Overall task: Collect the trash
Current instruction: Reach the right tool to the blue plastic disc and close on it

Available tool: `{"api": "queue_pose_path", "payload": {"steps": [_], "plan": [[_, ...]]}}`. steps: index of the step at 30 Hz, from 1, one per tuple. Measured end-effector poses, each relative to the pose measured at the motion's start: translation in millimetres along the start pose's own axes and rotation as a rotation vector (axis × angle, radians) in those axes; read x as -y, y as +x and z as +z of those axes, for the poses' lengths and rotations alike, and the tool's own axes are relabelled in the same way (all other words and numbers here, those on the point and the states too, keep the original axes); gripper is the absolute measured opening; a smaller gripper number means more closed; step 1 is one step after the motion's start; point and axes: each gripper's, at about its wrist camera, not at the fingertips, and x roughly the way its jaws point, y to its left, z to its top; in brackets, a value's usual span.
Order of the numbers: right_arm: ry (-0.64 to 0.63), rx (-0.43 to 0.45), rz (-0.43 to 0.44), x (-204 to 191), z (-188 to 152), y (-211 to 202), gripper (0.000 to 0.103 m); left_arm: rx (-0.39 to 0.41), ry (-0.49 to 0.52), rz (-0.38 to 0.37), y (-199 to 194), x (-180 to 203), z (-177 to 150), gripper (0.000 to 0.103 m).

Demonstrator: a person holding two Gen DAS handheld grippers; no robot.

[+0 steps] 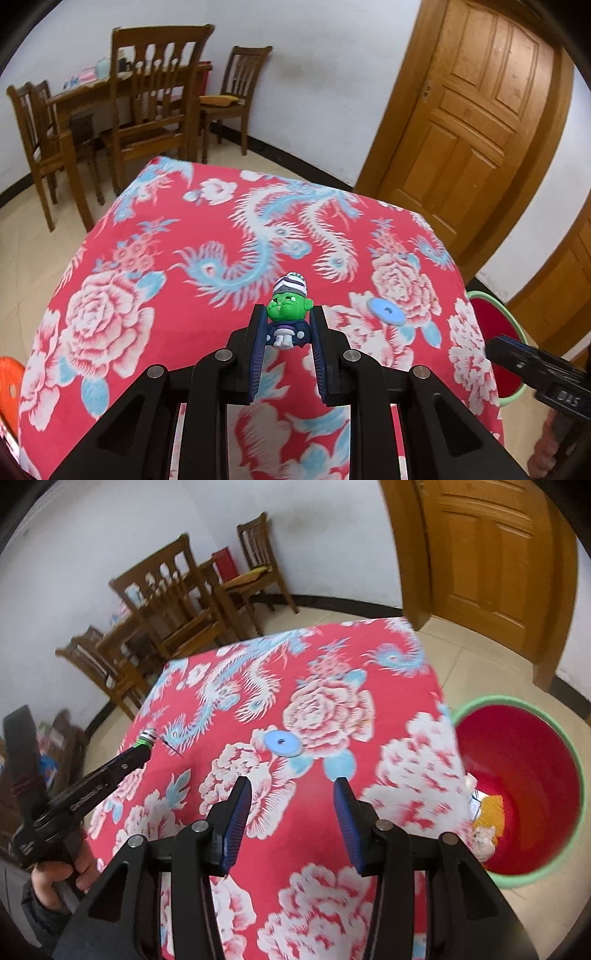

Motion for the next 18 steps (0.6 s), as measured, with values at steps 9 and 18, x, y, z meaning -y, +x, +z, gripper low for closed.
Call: {"api": "queue_pose_path", "payload": {"steps": [9,18], "plan": [[-0.098,-0.08,-0.002,-18,14,59,0.048,0.001,-0.046,0.031,6,-20,-5,0.023],[-0.231,-0.134,-0.025,-26,25,105,0.048,-0.019,-0.078,0.033,20,-29,-6,0.023]]}}
